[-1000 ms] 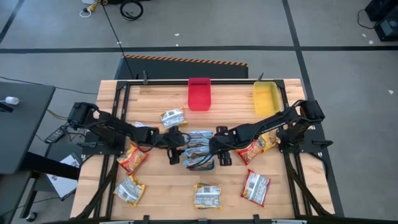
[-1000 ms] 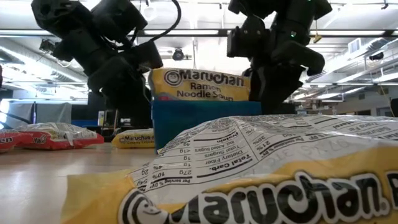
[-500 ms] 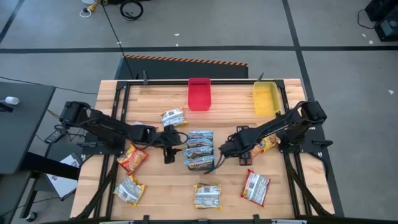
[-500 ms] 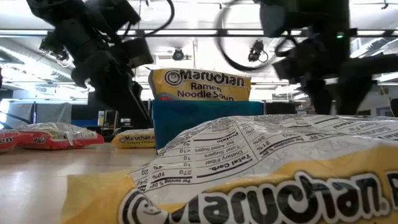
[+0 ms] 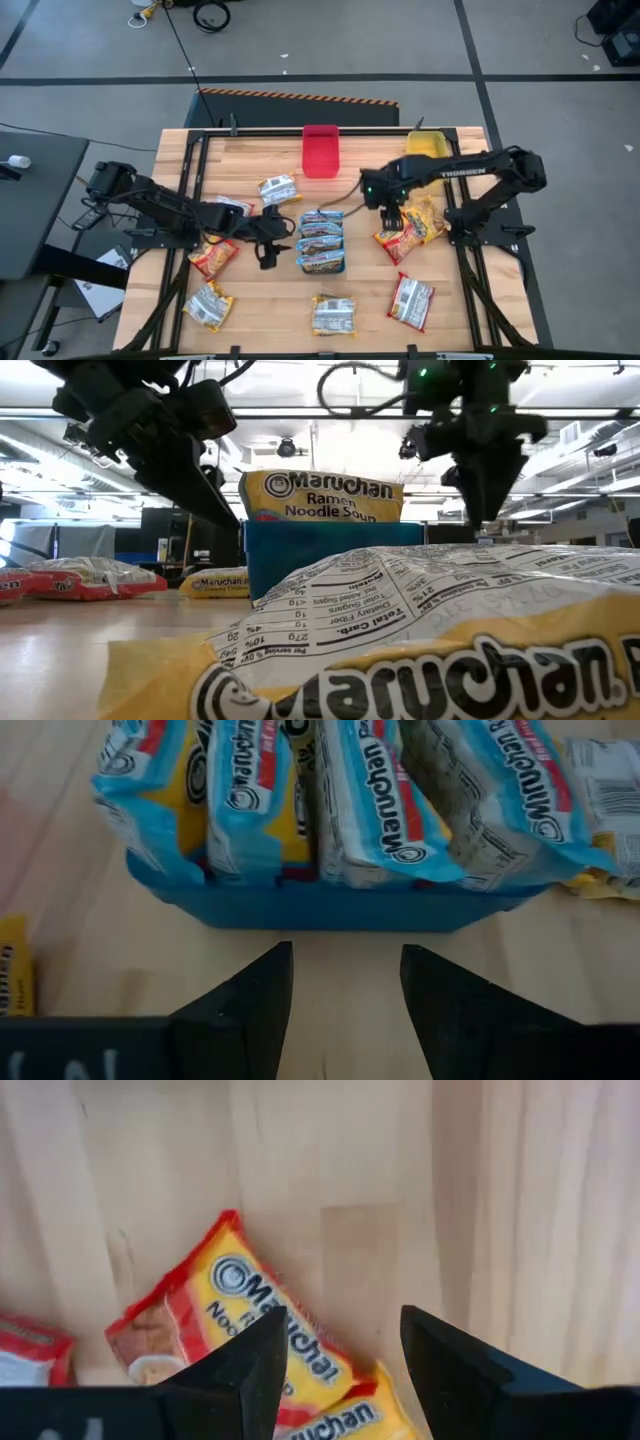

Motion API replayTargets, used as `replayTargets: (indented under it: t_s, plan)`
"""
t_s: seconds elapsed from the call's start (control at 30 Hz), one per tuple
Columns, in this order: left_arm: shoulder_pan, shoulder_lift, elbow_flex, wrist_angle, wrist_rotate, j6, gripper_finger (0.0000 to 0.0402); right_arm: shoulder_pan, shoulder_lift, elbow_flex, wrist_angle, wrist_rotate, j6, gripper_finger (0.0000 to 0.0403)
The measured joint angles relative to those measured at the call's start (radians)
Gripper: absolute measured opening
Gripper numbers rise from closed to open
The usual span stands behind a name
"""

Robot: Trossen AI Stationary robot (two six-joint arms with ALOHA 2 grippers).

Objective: Sort Maruchan noodles
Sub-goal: Put the red noodle pack into the red bin

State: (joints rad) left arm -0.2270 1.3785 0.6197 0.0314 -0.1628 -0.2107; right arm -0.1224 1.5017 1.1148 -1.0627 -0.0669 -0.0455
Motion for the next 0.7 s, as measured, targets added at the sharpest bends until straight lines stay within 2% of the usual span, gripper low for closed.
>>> replayTargets:
  t_s: [0.23, 0.4, 0.53, 0.7]
  plan:
    - [-0.036, 0.0, 0.0, -0.002, 0.001, -0.052, 0.0192, -0.081, 0.124, 0.0, -0.004, -0.256, -0.114, 0.0222]
    - [-0.048, 0.0, 0.0, -0.004, 0.0, -0.084, 0.0192, -0.117, 0.183, -0.015, 0.01, -0.321, -0.2, 0.0239]
    - [-0.055, 0.0, 0.0, -0.01, 0.0, -0.106, 0.0192, -0.163, 0.176, -0.119, 0.091, -0.385, -0.229, 0.0238]
    - [-0.053, 0.0, 0.0, -0.016, -0.001, -0.118, 0.0192, -0.215, 0.154, -0.261, 0.205, -0.402, -0.221, 0.0234]
